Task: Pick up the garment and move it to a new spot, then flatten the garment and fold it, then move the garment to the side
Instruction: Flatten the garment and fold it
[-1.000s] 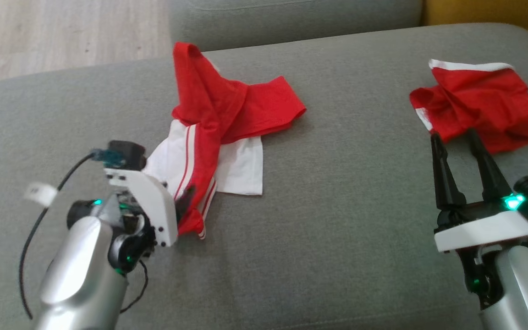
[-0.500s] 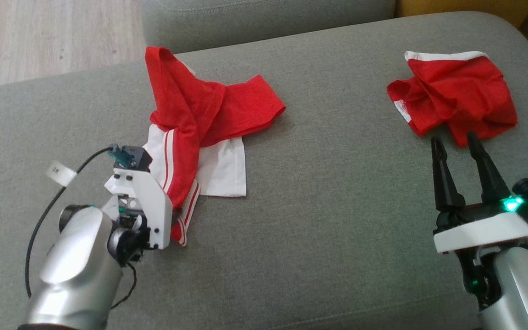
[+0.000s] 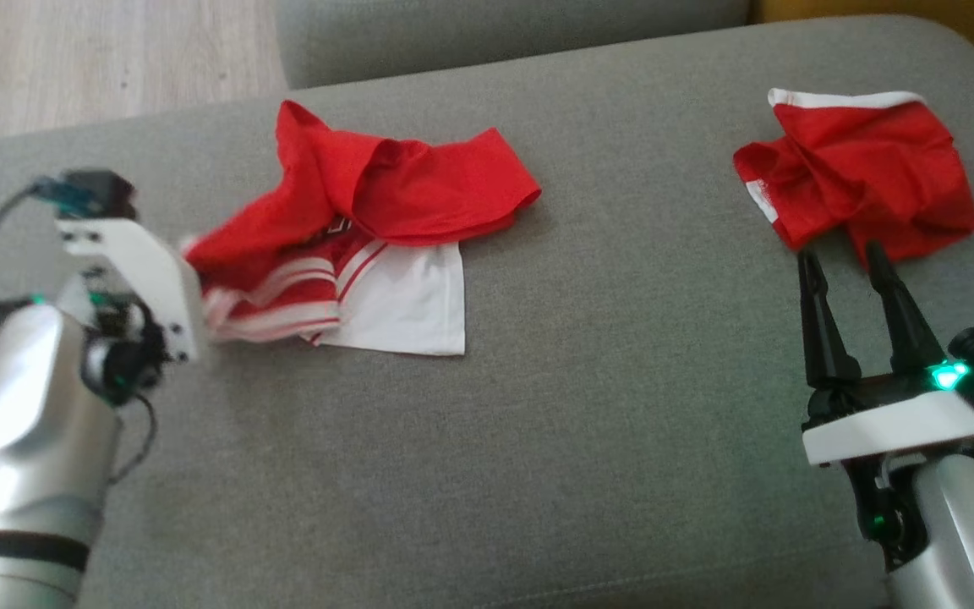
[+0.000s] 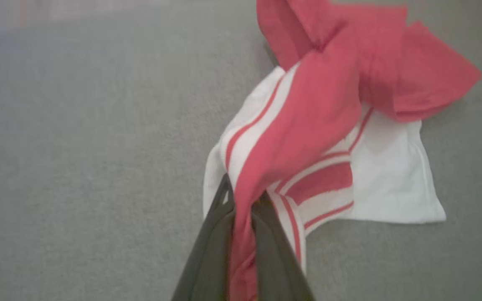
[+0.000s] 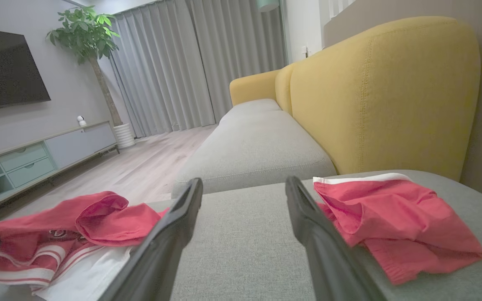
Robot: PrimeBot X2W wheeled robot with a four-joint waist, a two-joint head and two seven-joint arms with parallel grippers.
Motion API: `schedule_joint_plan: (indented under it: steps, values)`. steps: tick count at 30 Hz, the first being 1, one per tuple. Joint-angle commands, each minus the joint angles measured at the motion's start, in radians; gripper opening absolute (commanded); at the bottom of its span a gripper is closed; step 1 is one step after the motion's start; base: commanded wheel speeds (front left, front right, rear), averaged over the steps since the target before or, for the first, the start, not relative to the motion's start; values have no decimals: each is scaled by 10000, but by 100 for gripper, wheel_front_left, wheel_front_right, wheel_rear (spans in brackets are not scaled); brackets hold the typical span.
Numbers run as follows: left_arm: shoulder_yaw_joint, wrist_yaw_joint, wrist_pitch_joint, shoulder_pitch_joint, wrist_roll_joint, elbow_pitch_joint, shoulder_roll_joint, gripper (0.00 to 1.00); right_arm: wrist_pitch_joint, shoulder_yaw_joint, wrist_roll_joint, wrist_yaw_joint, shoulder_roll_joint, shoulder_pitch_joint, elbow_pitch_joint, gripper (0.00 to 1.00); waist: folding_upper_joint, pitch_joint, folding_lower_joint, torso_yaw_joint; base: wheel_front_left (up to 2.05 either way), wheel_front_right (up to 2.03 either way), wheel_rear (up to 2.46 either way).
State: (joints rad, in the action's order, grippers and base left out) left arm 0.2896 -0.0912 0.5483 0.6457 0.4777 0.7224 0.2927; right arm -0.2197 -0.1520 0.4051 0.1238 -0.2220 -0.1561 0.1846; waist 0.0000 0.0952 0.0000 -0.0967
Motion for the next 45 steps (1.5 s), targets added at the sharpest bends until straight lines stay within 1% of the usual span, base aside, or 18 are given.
schedule_joint_plan:
  steps: [1, 2, 3, 4, 5, 6, 9, 11, 16, 19, 23, 27, 30, 31, 32, 35, 40, 45]
  values:
    - [-405, 9, -295, 753, 38, -310, 533, 0, -22, -160, 62, 69, -119, -441, -364, 100, 0, 111, 0, -24, 0, 0, 0]
    - [-456, -35, -644, 879, 27, -211, 621, 0, -21, -180, 70, 69, -128, -476, -362, 100, 0, 174, 0, -46, 0, 0, 0]
    - [-500, -49, -967, 987, -16, -47, 714, 11, -22, -207, 82, 69, -135, -514, -358, 100, 0, 234, 0, -76, 0, 0, 0]
    - [-449, -54, -1315, 1085, -180, 107, 829, 35, -23, -235, 96, 69, -145, -554, -347, 100, 0, 288, 0, -105, 0, 0, 0]
    - [-391, -47, -1665, 1175, -349, 282, 932, 94, -29, -256, 110, 69, -159, -594, -332, 100, 0, 331, 0, -131, 0, 0, 0]
    - [-360, 9, -2025, 1271, -501, 472, 1019, 100, -40, -265, 125, 69, -171, -620, -314, 100, 0, 361, 0, -151, 0, 0, 0]
    - [-371, 248, -3271, 1515, -800, 947, 1107, 100, -71, -285, 152, 69, -191, -673, -247, 100, 0, 414, 0, -211, 0, 0, 0]
    - [-326, 238, -3706, 1606, -857, 1298, 1056, 100, -92, -263, 167, 69, -202, -682, -193, 100, 0, 421, 0, -207, 0, 0, 0]
    - [78, -15, -4230, 1807, -993, 1629, 760, 100, -133, -155, 166, 69, -208, -593, -90, 100, 0, 305, 0, -73, 0, 0, 0]
    - [282, -195, -4245, 1823, -806, 1533, 403, 100, -138, -71, 140, 69, -193, -520, -51, 100, 0, 173, 0, 83, 0, 0, 0]
    - [778, -358, -3571, 1729, -344, 1200, -123, 100, -107, -53, 96, 69, -145, -465, -65, 100, 0, 58, 0, 227, 0, 0, 0]
    - [1702, -388, -2498, 1577, 348, 492, -480, 100, -51, -109, 53, 69, -81, -511, -97, 100, 0, 63, 0, 204, 0, 0, 0]
    - [2377, -391, -1787, 1463, 999, -104, -407, 100, -51, -193, 84, 69, -57, -595, -115, 100, 0, 184, 0, 2, 0, 0, 0]
    - [2850, -392, -1413, 1402, 1345, -438, -298, 100, -69, -208, 107, 69, -29, -649, -112, 100, 0, 296, 0, -191, 0, 0, 0]
    - [3055, -392, -1296, 1374, 1506, -586, -258, 100, -82, -210, 116, 69, -11, -677, -105, 100, 0, 356, 0, -294, 0, 0, 0]
    - [3697, -393, -1023, 1255, 2057, -985, -194, 100, -130, -243, 154, 69, 49, -794, -61, 100, 0, 516, 0, -619, 0, 0, 0]
    - [4651, -394, -716, 1175, 2651, -1198, -9, 100, -222, -268, 232, 69, 102, -948, 103, 100, 0, 659, 0, -1063, 0, 0, 0]
    - [5185, -394, -537, 1253, 2803, -953, 84, 100, -280, -276, 268, 69, 108, -1001, 240, 100, 0, 678, 0, -1269, 0, 0, 0]
